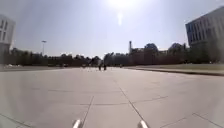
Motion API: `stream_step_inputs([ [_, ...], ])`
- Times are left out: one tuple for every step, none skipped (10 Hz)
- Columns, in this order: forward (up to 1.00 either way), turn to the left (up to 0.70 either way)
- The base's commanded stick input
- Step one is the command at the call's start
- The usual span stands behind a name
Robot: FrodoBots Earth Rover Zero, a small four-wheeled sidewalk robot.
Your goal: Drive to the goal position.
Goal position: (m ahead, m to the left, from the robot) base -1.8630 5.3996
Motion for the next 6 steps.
stream_step_inputs([
  [0.7,0.0],
  [0.7,0.0],
  [0.7,0.0],
  [0.7,0.0],
  [0.7,0.0],
  [0.7,0.0],
])
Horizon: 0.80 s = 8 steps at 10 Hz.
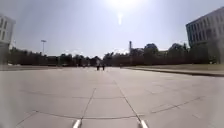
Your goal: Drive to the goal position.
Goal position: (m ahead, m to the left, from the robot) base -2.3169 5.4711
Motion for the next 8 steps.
stream_step_inputs([
  [0.7,0.0],
  [0.7,0.0],
  [0.7,0.0],
  [0.7,0.0],
  [0.7,0.0],
  [0.7,0.0],
  [0.7,0.0],
  [0.7,0.0],
])
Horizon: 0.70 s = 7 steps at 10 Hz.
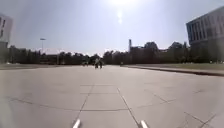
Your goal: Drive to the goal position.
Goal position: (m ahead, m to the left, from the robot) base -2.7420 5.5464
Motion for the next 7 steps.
stream_step_inputs([
  [0.7,0.0],
  [0.7,0.0],
  [0.7,0.0],
  [0.7,0.0],
  [0.7,0.0],
  [0.7,0.0],
  [0.7,0.0],
])
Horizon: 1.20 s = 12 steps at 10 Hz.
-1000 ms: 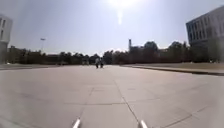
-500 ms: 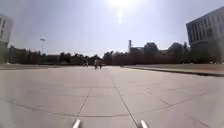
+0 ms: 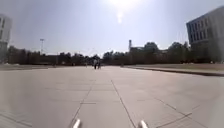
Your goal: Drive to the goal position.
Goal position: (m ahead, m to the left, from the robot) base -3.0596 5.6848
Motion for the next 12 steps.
stream_step_inputs([
  [0.7,0.0],
  [0.7,0.0],
  [0.7,0.0],
  [0.7,0.0],
  [0.7,0.0],
  [0.7,0.0],
  [0.7,0.0],
  [0.7,0.0],
  [0.7,0.0],
  [0.7,0.0],
  [0.7,0.0],
  [0.7,0.02],
])
